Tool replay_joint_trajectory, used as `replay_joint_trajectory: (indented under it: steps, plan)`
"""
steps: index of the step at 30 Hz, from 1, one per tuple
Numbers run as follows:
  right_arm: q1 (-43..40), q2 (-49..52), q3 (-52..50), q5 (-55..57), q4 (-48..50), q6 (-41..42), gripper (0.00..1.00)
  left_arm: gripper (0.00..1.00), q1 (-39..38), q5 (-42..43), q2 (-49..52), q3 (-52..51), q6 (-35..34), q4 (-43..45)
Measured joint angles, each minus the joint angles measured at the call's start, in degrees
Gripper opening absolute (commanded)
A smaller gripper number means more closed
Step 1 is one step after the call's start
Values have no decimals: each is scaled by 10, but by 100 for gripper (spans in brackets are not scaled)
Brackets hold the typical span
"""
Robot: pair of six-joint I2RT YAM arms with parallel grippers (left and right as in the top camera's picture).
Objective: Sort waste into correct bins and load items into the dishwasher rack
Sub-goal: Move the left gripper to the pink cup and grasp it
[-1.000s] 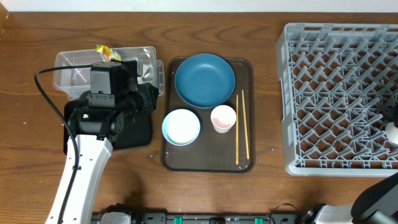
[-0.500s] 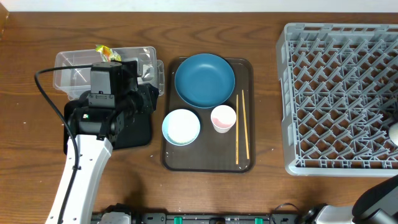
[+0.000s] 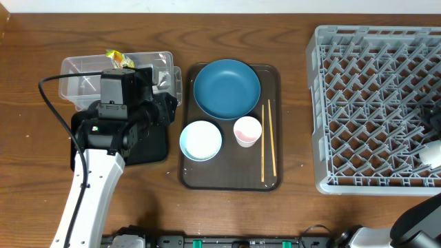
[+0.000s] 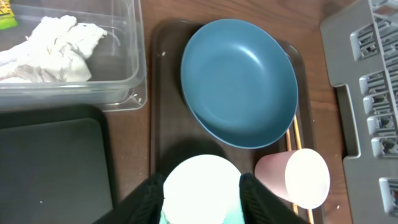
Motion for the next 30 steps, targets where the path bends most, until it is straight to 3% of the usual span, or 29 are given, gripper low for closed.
replay_joint_trajectory:
  steps: [9,23,27,29,30]
  plan:
    - [131,-11,0,-101,4,-40,93,46,-104,0,61,0,0,21]
    - [250,-19,0,-115,4,-63,93,45,-235,0,230,0,-1,104]
    - [250,-19,0,-114,4,-66,92,30,-244,0,268,0,-4,104]
    - [250,-19,0,-114,4,-66,92,19,-246,0,280,0,-8,104]
    - [250,-19,0,-114,4,-66,92,6,-246,0,283,0,-7,104]
